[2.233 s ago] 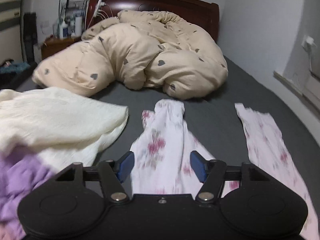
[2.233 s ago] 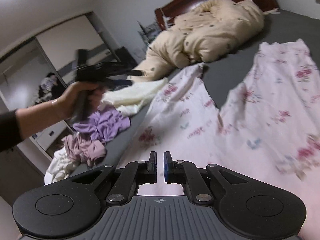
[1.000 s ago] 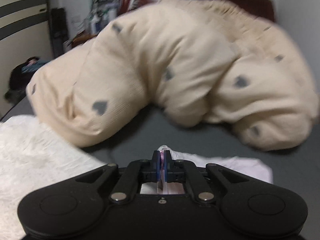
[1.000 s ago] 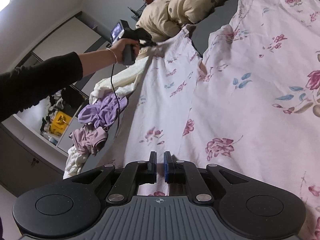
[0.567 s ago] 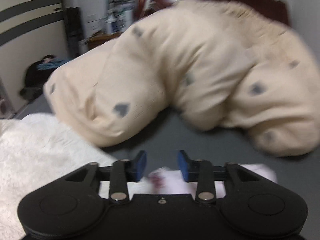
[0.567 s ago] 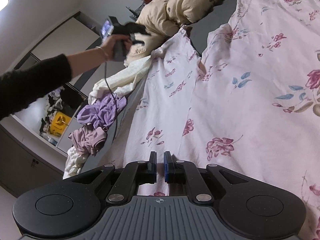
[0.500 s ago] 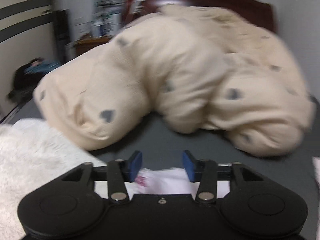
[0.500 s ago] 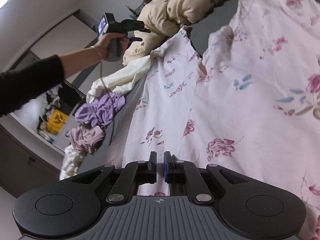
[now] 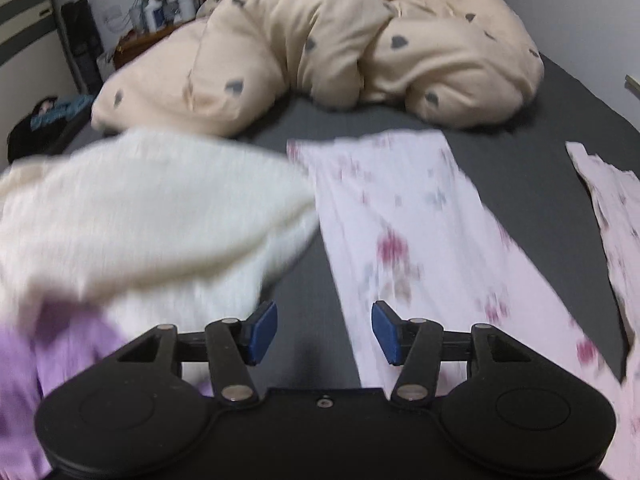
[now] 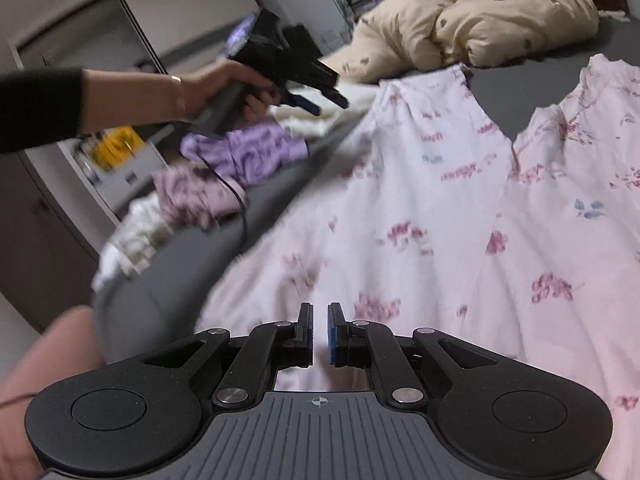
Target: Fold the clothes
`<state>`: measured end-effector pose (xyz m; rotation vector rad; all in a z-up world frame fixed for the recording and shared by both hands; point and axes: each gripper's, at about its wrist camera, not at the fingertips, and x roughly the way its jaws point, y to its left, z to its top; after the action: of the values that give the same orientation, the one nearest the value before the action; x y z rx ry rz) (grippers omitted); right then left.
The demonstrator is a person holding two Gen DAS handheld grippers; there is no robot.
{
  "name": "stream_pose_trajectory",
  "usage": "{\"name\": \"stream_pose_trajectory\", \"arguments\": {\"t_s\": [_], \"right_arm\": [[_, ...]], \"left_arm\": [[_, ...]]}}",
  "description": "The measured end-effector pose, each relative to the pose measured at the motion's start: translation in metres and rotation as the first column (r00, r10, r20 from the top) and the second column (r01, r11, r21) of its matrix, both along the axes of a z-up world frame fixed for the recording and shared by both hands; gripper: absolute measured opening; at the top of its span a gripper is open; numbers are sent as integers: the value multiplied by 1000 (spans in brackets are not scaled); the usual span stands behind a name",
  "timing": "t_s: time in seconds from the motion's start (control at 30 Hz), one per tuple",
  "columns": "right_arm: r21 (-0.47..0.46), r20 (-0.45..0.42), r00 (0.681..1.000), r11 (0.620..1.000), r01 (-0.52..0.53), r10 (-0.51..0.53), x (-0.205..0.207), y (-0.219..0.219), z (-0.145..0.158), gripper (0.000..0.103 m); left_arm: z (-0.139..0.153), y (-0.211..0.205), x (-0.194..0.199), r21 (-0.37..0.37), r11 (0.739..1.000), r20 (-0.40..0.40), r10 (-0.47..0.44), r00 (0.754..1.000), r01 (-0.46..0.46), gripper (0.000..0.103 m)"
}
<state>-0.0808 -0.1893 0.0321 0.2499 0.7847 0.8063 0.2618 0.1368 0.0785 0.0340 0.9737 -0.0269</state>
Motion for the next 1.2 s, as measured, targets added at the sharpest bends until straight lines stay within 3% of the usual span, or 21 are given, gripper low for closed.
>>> {"name": "stream_pose_trajectory", "arguments": {"t_s": [0.1, 0.33, 0.57, 0.67, 0.77, 0.83, 0.9, 0.93, 0.97, 1.07, 1.13, 1.2], "right_arm": [[-56, -49, 998, 998, 36, -38, -2, 4, -12, 6], [-18, -83, 995, 998, 52, -53, -4, -5, -20, 6], [-12, -41, 998, 999, 41, -41, -4, -4, -18, 6], [-56, 7, 999, 998, 34, -34, -9, 3, -16, 7], [-47, -5, 998, 997, 60, -60, -10, 4, -16, 8], [19, -38, 998, 999, 42, -42, -9, 1, -18, 31], [110, -71, 997, 994, 14, -6, -8, -2, -19, 79], [132, -77, 997, 991, 9, 1, -9, -2, -18, 87], [117, -63, 998, 993, 3, 5, -11, 1, -16, 91], [54, -8, 1000, 998, -28, 28, -18, 11, -10, 91], [-2, 35, 998, 998, -57, 58, -22, 17, -8, 91], [-16, 43, 997, 998, -64, 65, -23, 19, -8, 91]], "left_arm": [[-10, 1, -38, -84, 996, -30, 22, 999, -25, 51], [-21, 1, -152, -229, 973, -49, -3, 999, -8, 51], [-22, 9, -247, -282, 959, -7, 29, 1000, -30, 53], [-22, 13, -274, -343, 939, -13, 31, 999, -33, 53], [-25, 8, -293, -356, 935, -22, -2, 1000, -6, 53], [-31, 5, -301, -358, 934, -22, -20, 1000, 10, 53], [-37, 3, -303, -381, 925, -37, -17, 999, 2, 50], [-40, 1, -305, -393, 920, -35, -10, 999, -4, 48], [-42, 0, -306, -405, 914, -29, -5, 1000, -8, 41], [-45, -2, -305, -441, 898, -40, 4, 999, -21, 17], [-47, -3, -304, -455, 890, -48, 14, 999, -34, 11], [-46, -4, -305, -433, 901, -56, 14, 998, -37, 5]]}}
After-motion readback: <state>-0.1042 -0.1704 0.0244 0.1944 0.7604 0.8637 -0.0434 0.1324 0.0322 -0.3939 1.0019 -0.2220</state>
